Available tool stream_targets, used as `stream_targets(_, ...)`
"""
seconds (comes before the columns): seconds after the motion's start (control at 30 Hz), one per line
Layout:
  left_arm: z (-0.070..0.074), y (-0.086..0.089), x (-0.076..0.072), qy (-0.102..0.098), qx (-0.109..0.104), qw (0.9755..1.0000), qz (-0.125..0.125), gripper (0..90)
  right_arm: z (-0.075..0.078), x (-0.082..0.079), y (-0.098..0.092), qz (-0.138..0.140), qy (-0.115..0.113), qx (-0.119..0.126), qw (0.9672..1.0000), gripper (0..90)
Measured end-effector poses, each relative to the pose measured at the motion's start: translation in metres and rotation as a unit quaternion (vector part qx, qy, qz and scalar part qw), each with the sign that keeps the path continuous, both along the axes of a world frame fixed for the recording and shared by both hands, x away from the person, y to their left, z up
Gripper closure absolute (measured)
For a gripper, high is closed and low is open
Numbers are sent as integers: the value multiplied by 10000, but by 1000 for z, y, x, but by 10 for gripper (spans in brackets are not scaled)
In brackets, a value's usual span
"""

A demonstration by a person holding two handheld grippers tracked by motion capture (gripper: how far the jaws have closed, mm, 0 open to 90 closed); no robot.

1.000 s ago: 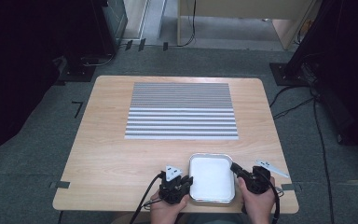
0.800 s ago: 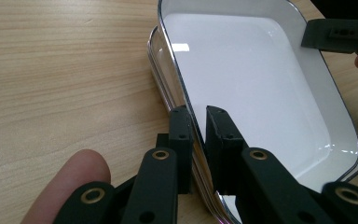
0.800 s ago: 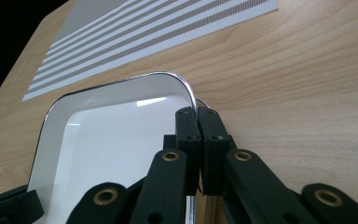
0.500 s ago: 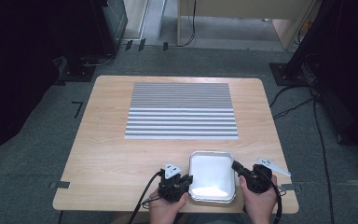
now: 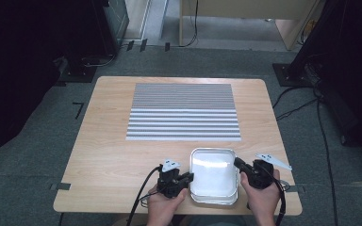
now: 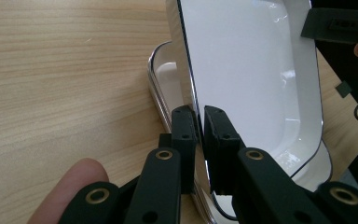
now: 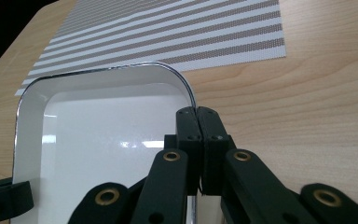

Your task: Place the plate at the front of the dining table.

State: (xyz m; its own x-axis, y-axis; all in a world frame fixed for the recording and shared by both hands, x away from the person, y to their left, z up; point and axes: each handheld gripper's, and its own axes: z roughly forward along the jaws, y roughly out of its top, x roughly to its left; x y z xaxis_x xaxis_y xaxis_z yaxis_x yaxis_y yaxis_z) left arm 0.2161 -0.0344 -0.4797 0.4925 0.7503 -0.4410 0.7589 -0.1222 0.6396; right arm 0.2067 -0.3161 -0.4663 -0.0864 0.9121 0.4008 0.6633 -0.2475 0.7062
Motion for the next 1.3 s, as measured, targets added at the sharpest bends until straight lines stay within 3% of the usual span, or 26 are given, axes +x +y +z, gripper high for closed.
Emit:
stream_targets(0.3,7,8,15,-87,-22,10000,27,847,9,17,6,129,-8,-75,9999,900)
stream_targets(0.53,9,18,30,-161,-20,9997,203,852,15,38,17,259,-69,-117,9996,900)
stream_targets(0.87,10,34,50,-107,-52,9990,425,858,20,66,36,426,-82,-230,9988,900)
stream_targets(1.3,17,51,77,-107,-4,9982,597,868,26,99,53,500,-5,-82,9987,900)
